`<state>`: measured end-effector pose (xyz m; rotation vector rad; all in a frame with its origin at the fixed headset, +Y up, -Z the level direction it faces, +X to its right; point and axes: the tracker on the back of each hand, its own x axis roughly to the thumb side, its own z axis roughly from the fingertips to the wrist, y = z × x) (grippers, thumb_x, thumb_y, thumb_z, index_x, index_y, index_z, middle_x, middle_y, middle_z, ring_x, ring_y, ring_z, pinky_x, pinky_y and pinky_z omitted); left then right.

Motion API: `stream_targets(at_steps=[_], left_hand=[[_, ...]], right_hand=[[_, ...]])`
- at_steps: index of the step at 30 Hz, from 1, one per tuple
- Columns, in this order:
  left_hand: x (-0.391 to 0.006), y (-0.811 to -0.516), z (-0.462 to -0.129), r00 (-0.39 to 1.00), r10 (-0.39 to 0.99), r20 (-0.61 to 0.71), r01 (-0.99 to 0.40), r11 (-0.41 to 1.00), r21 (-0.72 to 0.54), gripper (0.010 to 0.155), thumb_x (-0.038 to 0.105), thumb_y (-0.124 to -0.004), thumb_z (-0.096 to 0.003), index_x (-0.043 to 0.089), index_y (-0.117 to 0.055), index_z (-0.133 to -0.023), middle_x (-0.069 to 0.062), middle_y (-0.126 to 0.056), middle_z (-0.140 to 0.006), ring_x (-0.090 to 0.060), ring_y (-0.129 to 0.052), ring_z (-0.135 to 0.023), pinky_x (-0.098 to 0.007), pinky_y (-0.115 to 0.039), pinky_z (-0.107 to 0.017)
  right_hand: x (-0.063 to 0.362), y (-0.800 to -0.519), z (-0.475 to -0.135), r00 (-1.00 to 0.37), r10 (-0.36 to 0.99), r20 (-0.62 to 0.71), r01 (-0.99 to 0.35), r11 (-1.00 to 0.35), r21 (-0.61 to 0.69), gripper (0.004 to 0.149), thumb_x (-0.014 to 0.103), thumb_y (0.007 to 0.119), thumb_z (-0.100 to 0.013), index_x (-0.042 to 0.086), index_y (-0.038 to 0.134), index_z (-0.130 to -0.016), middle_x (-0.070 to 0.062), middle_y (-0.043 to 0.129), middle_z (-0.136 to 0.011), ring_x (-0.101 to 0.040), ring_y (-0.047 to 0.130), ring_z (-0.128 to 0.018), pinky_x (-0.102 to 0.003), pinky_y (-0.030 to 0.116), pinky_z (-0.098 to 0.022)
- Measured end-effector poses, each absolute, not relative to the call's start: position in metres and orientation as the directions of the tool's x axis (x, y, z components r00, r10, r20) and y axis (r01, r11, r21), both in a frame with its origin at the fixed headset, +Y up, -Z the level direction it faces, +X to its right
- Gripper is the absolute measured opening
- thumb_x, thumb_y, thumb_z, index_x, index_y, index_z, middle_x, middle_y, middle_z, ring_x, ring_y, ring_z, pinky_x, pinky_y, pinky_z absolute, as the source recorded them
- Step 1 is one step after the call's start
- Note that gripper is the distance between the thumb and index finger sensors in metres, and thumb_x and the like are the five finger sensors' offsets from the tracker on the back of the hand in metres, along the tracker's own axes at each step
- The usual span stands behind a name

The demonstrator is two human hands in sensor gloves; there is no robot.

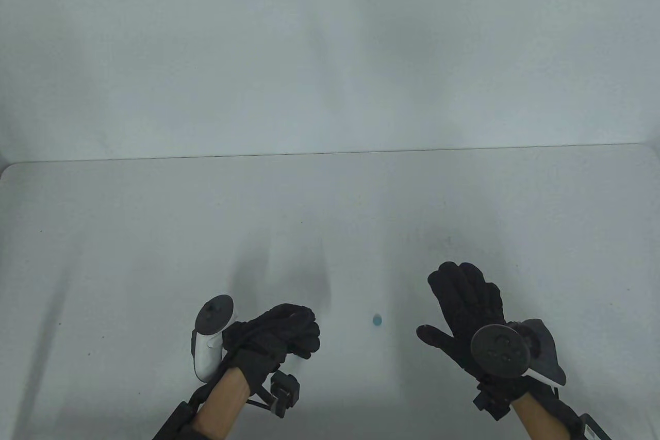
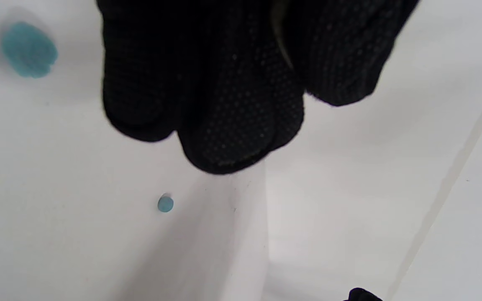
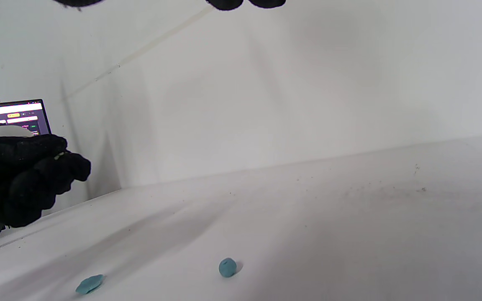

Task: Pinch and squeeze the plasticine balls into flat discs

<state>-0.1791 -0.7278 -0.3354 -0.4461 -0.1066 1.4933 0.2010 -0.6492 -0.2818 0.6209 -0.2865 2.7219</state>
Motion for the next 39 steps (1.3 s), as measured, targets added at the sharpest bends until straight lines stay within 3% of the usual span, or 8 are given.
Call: stream_targets(at_steps=[7,10,12,19,25,29,32,39], left_hand=[[-0.183,-0.731,-0.336,0.068,0.967,-0.244,-0.947,-0.015,-0.322,0.042,0.035,-0.080,-0.0500,0.010,-0.081,-0.084,-0.004,-0.097,-0.066,-0.014,-0.108,-0.046,-0.034,-0.093,-0.045],[-0.183,-0.738,-0.336,-0.056,0.955,-0.292,-0.913,-0.167,-0.373,0.074,0.050,-0.069,-0.0526,-0.002,-0.056,-0.104,-0.022,-0.075,-0.093,-0.035,-0.090,-0.075,-0.048,-0.075,-0.062],[-0.182,-0.740,-0.335,-0.103,0.948,-0.301,-0.904,-0.216,-0.369,0.081,0.057,-0.063,-0.0529,-0.003,-0.054,-0.106,-0.024,-0.072,-0.096,-0.039,-0.087,-0.079,-0.051,-0.072,-0.064],[-0.189,-0.734,-0.336,0.068,0.969,-0.237,-0.952,-0.008,-0.305,0.045,0.047,-0.075,-0.0522,0.013,-0.084,-0.080,-0.002,-0.097,-0.061,-0.017,-0.105,-0.042,-0.039,-0.089,-0.045],[-0.189,-0.729,-0.335,0.094,0.971,-0.221,-0.962,0.031,-0.271,0.038,0.041,-0.077,-0.0514,0.012,-0.090,-0.072,-0.002,-0.102,-0.049,-0.013,-0.108,-0.029,-0.034,-0.094,-0.036],[-0.188,-0.730,-0.334,0.035,0.974,-0.223,-0.964,-0.026,-0.265,0.044,0.045,-0.071,-0.0528,0.012,-0.087,-0.077,-0.002,-0.101,-0.058,-0.016,-0.109,-0.039,-0.036,-0.092,-0.043],[-0.187,-0.733,-0.336,-0.046,0.970,-0.240,-0.918,-0.136,-0.372,0.077,0.057,-0.061,-0.0533,-0.003,-0.067,-0.102,-0.021,-0.086,-0.091,-0.036,-0.099,-0.072,-0.049,-0.080,-0.059],[-0.191,-0.734,-0.336,0.051,0.968,-0.246,-0.958,-0.022,-0.285,0.048,0.042,-0.071,-0.0541,0.006,-0.088,-0.080,-0.009,-0.104,-0.063,-0.022,-0.111,-0.046,-0.039,-0.091,-0.044]], right_hand=[[0.201,-0.649,-0.282,-0.850,0.272,0.451,-0.362,-0.924,-0.124,0.084,0.068,0.050,-0.054,0.013,0.035,-0.116,-0.018,0.032,-0.124,-0.053,0.033,-0.111,-0.076,0.041,-0.070],[0.201,-0.649,-0.282,-0.849,0.275,0.451,-0.367,-0.921,-0.128,0.084,0.068,0.050,-0.054,0.013,0.035,-0.117,-0.018,0.032,-0.124,-0.053,0.033,-0.111,-0.076,0.041,-0.070],[0.201,-0.649,-0.282,-0.849,0.275,0.450,-0.366,-0.922,-0.126,0.084,0.068,0.050,-0.054,0.013,0.035,-0.116,-0.018,0.032,-0.124,-0.053,0.033,-0.111,-0.076,0.041,-0.070],[0.202,-0.648,-0.281,-0.851,0.275,0.448,-0.366,-0.922,-0.129,0.084,0.068,0.050,-0.054,0.013,0.035,-0.116,-0.018,0.032,-0.124,-0.053,0.033,-0.111,-0.076,0.041,-0.069],[0.201,-0.649,-0.281,-0.850,0.274,0.451,-0.364,-0.923,-0.127,0.084,0.068,0.050,-0.054,0.013,0.035,-0.116,-0.018,0.032,-0.124,-0.053,0.033,-0.111,-0.076,0.041,-0.069],[0.202,-0.648,-0.281,-0.848,0.274,0.453,-0.367,-0.921,-0.132,0.084,0.068,0.050,-0.054,0.013,0.035,-0.116,-0.018,0.032,-0.124,-0.053,0.033,-0.111,-0.076,0.041,-0.069],[0.202,-0.648,-0.280,-0.849,0.273,0.452,-0.367,-0.921,-0.134,0.084,0.068,0.049,-0.054,0.013,0.035,-0.116,-0.017,0.032,-0.124,-0.053,0.033,-0.110,-0.076,0.041,-0.069],[0.201,-0.648,-0.280,-0.848,0.271,0.455,-0.366,-0.921,-0.134,0.084,0.068,0.049,-0.054,0.013,0.035,-0.116,-0.018,0.032,-0.124,-0.053,0.033,-0.110,-0.076,0.041,-0.070]])
